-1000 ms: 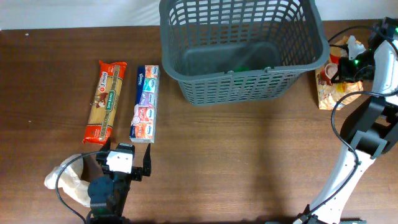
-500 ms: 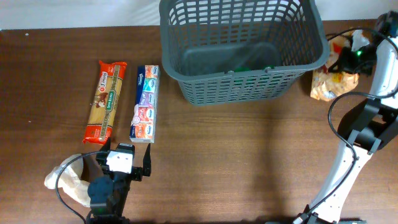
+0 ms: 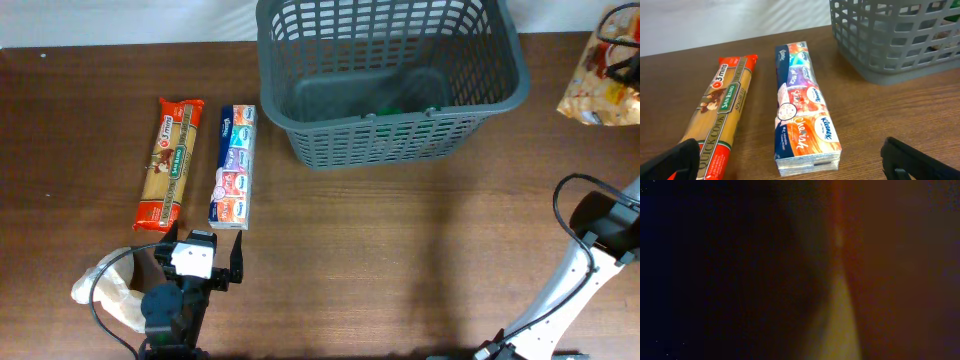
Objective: Pack container
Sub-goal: 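Lift the snack bag and drop it into the basket with the right gripper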
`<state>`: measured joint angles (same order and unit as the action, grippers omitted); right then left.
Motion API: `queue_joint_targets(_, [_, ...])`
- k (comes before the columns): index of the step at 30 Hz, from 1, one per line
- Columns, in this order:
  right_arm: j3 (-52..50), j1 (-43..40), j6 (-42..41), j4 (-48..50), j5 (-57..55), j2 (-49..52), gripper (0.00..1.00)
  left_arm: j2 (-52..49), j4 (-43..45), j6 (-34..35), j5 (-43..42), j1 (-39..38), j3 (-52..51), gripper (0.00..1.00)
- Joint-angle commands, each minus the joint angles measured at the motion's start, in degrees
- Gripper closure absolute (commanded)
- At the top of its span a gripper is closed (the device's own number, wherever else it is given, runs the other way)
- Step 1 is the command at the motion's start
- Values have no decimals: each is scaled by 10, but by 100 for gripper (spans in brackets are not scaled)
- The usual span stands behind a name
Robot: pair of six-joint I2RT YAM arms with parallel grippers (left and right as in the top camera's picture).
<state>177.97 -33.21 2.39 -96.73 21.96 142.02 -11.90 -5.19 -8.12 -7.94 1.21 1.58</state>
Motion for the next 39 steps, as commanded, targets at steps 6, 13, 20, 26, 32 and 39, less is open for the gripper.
queue_joint_targets(6, [20,47,-14,45,47,-151,96,-2,0,-1,4,3,-5,1])
queue_joint_targets(13, [20,136,-33,114,44,-235,96,-2,0,-1,4,3,-5,1])
queue_joint_targets(20, [19,259,-35,155,40,-248,96,-2,0,-1,4,3,-5,1])
queue_joint_targets(26, [5,368,-8,188,-77,-218,96,-2,0,-1,4,3,-5,1])
queue_joint_targets(32, [-54,424,35,235,-155,-186,96,-2,0,-1,4,3,-5,1])
queue_joint_targets(39, [-168,433,133,307,-205,-176,96,-2,0,-1,4,3,-5,1])
